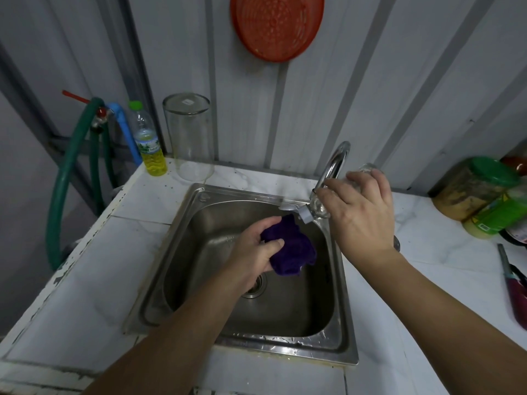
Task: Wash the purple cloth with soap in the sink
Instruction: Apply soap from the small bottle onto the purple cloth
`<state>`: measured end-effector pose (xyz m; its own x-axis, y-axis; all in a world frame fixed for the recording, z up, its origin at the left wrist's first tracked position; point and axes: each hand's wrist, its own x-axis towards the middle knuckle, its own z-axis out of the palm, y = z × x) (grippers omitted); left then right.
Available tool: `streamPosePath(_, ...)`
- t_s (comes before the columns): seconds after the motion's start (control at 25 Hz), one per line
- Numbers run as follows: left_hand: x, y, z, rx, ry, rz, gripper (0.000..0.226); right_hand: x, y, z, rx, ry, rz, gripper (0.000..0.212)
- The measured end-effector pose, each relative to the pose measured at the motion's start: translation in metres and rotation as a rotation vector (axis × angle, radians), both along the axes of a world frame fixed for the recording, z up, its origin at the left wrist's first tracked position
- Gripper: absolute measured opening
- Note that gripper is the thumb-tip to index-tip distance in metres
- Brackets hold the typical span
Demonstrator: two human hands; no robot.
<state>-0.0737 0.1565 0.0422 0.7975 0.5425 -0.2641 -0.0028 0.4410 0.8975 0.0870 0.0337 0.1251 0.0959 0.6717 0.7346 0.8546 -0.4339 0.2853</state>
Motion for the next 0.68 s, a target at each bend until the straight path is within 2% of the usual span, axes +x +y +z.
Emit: streamPosePath(0.68, 0.0002, -0.0012, 0.0035, 0.001, 0.004, 0.004, 0.050, -0.0054, 0.0014, 0.0024, 0.034, 0.048, 0.005, 0.027)
